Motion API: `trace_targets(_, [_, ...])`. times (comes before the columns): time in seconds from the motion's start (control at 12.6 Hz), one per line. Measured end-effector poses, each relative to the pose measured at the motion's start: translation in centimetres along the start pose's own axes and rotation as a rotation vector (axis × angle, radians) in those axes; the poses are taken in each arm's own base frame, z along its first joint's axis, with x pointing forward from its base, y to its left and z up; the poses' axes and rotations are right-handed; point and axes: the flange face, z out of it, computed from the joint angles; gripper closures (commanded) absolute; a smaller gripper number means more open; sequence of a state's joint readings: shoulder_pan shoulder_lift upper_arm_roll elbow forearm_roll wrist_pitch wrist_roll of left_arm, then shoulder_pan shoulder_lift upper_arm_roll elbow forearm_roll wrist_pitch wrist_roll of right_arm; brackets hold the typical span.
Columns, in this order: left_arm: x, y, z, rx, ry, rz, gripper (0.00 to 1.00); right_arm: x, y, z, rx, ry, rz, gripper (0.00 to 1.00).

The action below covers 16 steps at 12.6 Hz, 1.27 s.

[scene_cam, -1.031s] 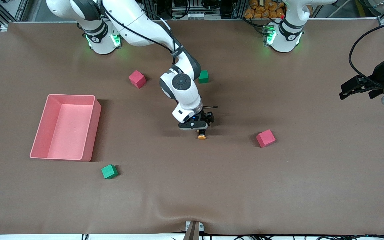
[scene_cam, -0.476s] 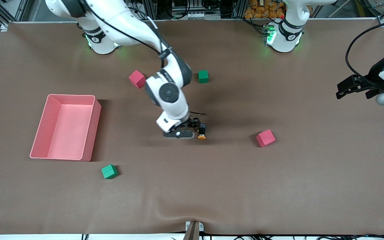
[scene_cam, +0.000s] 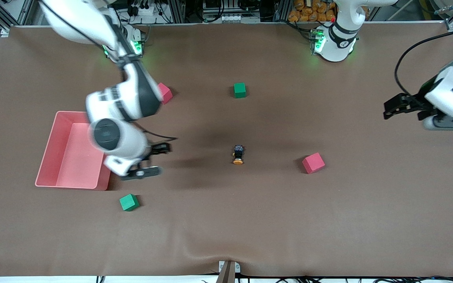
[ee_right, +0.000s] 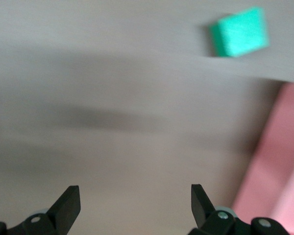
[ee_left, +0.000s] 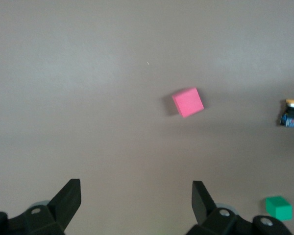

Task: Place and upright button with both arms
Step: 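Retract the right gripper while the left gripper reaches toward the button, then lower the left gripper over the button lying on its side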

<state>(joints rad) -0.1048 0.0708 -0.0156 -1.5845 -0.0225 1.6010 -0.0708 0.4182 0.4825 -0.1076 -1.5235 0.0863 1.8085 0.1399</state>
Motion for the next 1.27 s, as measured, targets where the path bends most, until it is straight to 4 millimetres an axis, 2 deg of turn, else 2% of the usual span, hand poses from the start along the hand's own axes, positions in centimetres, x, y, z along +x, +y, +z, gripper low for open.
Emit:
trace_targets(0.32, [1.0,3.5,3.5,0.004,-0.071,0.060,0.00,-1.9,10.6,1.2,-0.040,-0.057,0.093,0.00])
trace_targets(0.4, [1.4,3.8,4.5,0.005,-0.088,0.065,0.00,-2.5,13.2,0.7,-0.028,-0.056,0.090,0.00])
trace_targets(0.56, [2.1,4.9,6.7,-0.004,-0.126,0.077,0.00,-4.3,18.2,-1.7,-0.003,-0.037,0.081,0.00])
trace_targets(0.71, [3.2,8.2,9.1,-0.018,-0.159,0.062,0.00,-7.0,22.3,-4.2,0.020,-0.009,0.070,0.00])
trace_targets(0.95, [4.7,15.0,11.3,-0.007,-0.168,0.063,0.00,-11.1,25.6,-7.1,0.042,0.019,0.082,0.00])
trace_targets(1.11, [5.8,18.6,13.5,0.001,-0.180,0.043,0.00,-12.2,25.4,-9.4,0.045,0.026,0.077,0.00])
trace_targets(1.27, [6.9,22.8,17.1,0.005,-0.179,0.010,0.00,-13.0,25.0,-12.4,0.044,0.045,0.068,0.00])
